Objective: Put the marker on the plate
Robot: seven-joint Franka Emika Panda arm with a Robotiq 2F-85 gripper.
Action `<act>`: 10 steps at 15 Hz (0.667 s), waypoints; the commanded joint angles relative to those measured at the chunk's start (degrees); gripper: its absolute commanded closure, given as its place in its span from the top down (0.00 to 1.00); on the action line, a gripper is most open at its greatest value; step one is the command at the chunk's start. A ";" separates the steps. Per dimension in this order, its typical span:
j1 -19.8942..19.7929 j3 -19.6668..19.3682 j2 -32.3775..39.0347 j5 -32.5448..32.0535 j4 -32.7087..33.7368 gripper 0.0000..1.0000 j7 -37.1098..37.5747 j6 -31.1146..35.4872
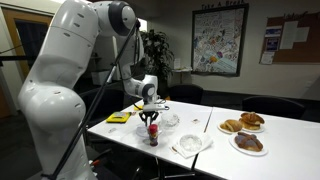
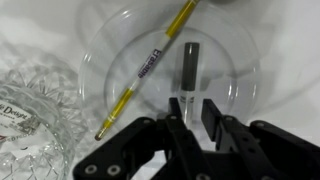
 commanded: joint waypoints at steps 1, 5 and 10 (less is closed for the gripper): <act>0.07 -0.35 -0.36 -2.22 0.86 0.62 0.98 2.88; -0.63 0.49 -3.15 -2.23 2.36 0.90 0.63 2.64; 0.79 -1.98 -5.30 -4.15 3.94 1.00 3.31 5.30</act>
